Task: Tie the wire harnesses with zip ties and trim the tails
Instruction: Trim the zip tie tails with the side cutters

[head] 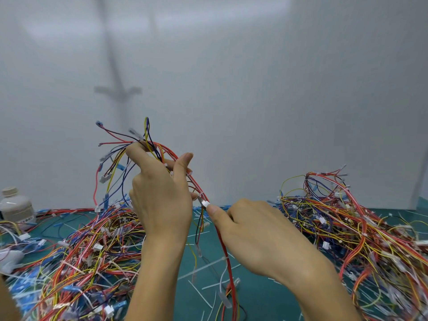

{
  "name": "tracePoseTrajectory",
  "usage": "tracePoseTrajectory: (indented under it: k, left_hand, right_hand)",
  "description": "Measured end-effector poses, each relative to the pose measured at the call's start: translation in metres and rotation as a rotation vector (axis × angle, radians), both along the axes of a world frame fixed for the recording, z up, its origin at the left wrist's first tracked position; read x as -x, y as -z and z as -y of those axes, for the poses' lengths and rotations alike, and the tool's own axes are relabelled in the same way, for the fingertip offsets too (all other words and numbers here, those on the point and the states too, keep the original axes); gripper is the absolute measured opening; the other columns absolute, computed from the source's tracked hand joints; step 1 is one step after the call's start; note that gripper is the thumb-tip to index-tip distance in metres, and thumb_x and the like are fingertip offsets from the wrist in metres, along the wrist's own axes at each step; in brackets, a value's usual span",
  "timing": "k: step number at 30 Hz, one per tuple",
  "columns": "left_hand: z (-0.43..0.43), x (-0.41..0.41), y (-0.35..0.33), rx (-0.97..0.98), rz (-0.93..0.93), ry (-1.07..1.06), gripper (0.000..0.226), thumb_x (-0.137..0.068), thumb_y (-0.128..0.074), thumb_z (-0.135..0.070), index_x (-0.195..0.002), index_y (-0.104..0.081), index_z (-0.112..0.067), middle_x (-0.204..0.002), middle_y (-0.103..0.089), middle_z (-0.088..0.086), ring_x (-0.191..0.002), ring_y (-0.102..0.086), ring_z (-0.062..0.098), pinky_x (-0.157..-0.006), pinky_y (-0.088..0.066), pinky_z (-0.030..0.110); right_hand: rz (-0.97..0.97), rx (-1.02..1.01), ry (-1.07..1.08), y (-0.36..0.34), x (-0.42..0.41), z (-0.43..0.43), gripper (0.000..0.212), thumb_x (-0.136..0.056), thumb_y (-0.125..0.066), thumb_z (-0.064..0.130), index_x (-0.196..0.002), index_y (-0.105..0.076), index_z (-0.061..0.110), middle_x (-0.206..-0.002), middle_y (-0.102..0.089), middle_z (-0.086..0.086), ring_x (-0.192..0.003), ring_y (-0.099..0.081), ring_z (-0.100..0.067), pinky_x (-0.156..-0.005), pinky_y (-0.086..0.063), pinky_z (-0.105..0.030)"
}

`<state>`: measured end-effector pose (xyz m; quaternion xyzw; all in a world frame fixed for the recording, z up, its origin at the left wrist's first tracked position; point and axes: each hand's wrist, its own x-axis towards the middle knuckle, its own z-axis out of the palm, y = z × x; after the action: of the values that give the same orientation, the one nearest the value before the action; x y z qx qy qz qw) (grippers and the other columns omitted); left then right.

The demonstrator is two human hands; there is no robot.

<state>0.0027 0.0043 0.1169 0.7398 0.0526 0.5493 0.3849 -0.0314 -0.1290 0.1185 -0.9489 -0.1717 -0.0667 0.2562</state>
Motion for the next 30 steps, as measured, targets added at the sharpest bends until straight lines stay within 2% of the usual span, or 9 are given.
tracePoseTrajectory:
  k: [4,9,11,14,17,19,23,27,30]
  left_hand:
    - [-0.001,0.000,-0.001,-0.028,-0.037,-0.078,0.047,-0.092,-0.063,-0.040,-0.106,-0.027,-0.014,-0.069,-0.061,-0.012,-0.056,-0.069,0.028,-0.062,-0.046,0.041]
    - [-0.002,0.003,-0.003,-0.052,-0.044,-0.193,0.052,-0.091,-0.065,-0.039,-0.114,-0.034,-0.003,-0.077,-0.067,0.006,-0.074,-0.066,0.043,-0.060,-0.040,0.042]
    - [-0.003,0.003,-0.002,-0.044,-0.051,-0.202,0.052,-0.091,-0.066,-0.038,-0.114,-0.035,-0.003,-0.074,-0.063,0.002,-0.076,-0.065,0.043,-0.061,-0.037,0.040]
    - [-0.004,0.002,-0.002,-0.036,-0.053,-0.188,0.051,-0.091,-0.066,-0.037,-0.113,-0.035,-0.003,-0.071,-0.052,-0.006,-0.077,-0.064,0.042,-0.062,-0.034,0.038]
    - [-0.004,0.002,-0.003,-0.042,-0.040,-0.170,0.050,-0.091,-0.067,-0.035,-0.113,-0.036,-0.002,-0.069,-0.050,-0.008,-0.075,-0.064,0.042,-0.061,-0.036,0.039]
    - [-0.005,0.002,-0.004,-0.032,-0.034,-0.134,0.049,-0.091,-0.066,-0.035,-0.112,-0.034,-0.004,-0.069,-0.050,-0.009,-0.071,-0.065,0.041,-0.062,-0.045,0.044]
    - [-0.010,0.001,-0.002,0.026,-0.035,-0.057,0.048,-0.090,-0.065,-0.040,-0.105,-0.028,-0.013,-0.073,-0.061,-0.006,-0.066,-0.067,0.039,-0.069,-0.047,0.045]
    - [-0.014,-0.004,0.001,0.171,-0.073,0.101,0.047,-0.088,-0.069,-0.041,-0.103,-0.032,-0.016,-0.067,-0.062,-0.005,-0.048,-0.067,0.023,-0.070,-0.054,0.051]
    - [-0.014,-0.007,0.002,0.208,-0.080,0.204,0.046,-0.087,-0.071,-0.040,-0.103,-0.033,-0.020,-0.066,-0.064,-0.007,-0.044,-0.066,0.018,-0.070,-0.054,0.052]
  right_hand:
    - [0.037,0.028,-0.004,0.002,-0.002,-0.002,0.058,-0.100,-0.027,0.060,-0.059,-0.028,0.019,-0.060,-0.031,-0.003,-0.066,-0.036,-0.030,-0.055,-0.027,-0.036]
    - [0.085,0.057,-0.001,0.004,-0.003,-0.005,0.059,-0.099,-0.027,0.063,-0.060,-0.031,0.018,-0.061,-0.037,-0.002,-0.065,-0.040,-0.029,-0.055,-0.029,-0.036]
    - [0.094,0.067,0.000,0.005,-0.003,-0.006,0.059,-0.098,-0.026,0.063,-0.061,-0.032,0.019,-0.062,-0.039,-0.002,-0.066,-0.042,-0.029,-0.058,-0.031,-0.036]
    - [0.129,0.081,0.000,0.006,-0.005,-0.007,0.059,-0.097,-0.025,0.065,-0.063,-0.035,0.018,-0.063,-0.042,0.000,-0.064,-0.043,-0.026,-0.052,-0.027,-0.032]
    - [0.147,0.071,0.003,0.006,-0.006,-0.006,0.061,-0.096,-0.026,0.067,-0.062,-0.039,0.017,-0.062,-0.044,0.001,-0.061,-0.043,-0.021,-0.051,-0.027,-0.029]
    - [0.140,0.048,-0.003,0.005,-0.006,-0.005,0.063,-0.096,-0.029,0.067,-0.061,-0.042,0.016,-0.060,-0.044,0.001,-0.058,-0.042,-0.018,-0.052,-0.029,-0.029]
    - [0.122,0.018,-0.023,0.002,-0.004,-0.002,0.065,-0.096,-0.033,0.066,-0.057,-0.038,0.015,-0.055,-0.039,-0.001,-0.054,-0.038,-0.017,-0.052,-0.028,-0.030]
    - [0.064,-0.010,-0.060,-0.003,-0.004,0.006,0.066,-0.096,-0.032,0.065,-0.062,-0.044,0.010,-0.058,-0.045,-0.003,-0.058,-0.042,-0.023,-0.056,-0.033,-0.033]
    - [0.029,-0.079,-0.073,-0.006,-0.005,0.014,0.065,-0.095,-0.034,0.065,-0.064,-0.044,0.009,-0.060,-0.049,-0.005,-0.058,-0.045,-0.025,-0.059,-0.039,-0.035]
